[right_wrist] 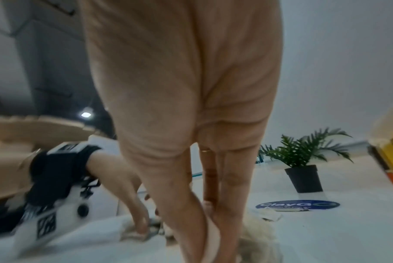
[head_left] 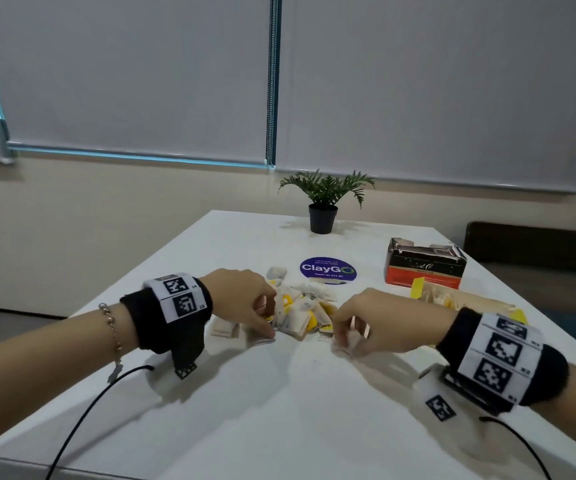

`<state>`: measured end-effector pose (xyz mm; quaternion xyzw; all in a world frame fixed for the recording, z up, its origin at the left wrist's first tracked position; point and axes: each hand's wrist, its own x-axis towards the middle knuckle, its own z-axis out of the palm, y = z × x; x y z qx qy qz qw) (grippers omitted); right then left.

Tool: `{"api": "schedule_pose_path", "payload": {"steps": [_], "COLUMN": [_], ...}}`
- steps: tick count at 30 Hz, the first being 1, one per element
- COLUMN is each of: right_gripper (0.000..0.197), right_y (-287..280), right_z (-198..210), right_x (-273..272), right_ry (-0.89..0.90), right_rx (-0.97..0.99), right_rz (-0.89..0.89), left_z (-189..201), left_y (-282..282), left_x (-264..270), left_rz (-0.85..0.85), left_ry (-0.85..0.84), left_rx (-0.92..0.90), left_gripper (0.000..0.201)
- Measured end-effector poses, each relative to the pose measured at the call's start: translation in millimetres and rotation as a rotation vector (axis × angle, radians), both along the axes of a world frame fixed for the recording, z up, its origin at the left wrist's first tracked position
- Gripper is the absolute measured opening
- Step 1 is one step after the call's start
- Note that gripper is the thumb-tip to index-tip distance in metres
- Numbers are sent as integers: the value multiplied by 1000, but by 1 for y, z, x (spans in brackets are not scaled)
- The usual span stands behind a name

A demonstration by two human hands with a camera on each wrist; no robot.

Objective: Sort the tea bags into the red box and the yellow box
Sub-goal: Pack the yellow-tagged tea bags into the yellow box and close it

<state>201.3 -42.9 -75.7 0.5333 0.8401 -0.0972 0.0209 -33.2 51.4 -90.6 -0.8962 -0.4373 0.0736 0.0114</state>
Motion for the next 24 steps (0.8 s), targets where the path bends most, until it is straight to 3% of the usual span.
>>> {"api": "schedule_pose_path", "payload": {"steps": [3, 6, 11, 17, 24], "right_gripper": [36, 40, 36, 14, 7], "right_y": [6, 10, 15, 22, 39], "right_z": [13, 24, 32, 43, 50], "right_x": [8, 13, 20, 17, 13], "right_ry": [124, 289, 487, 562, 661], "right_rx": [-45, -46, -51, 29, 151], "right_rz": [-73, -125, -202, -243, -308], "left_z": [0, 2, 12, 40, 68], "left_y": [2, 5, 10, 13, 9], "left_x": [5, 6, -1, -9, 10], "left_rz": [17, 11, 7, -6, -76], "left_ry": [-21, -92, -225, -499, -816], "left_rx": [3, -50, -71, -13, -150], "left_gripper": [41, 30, 4, 8, 9]}}
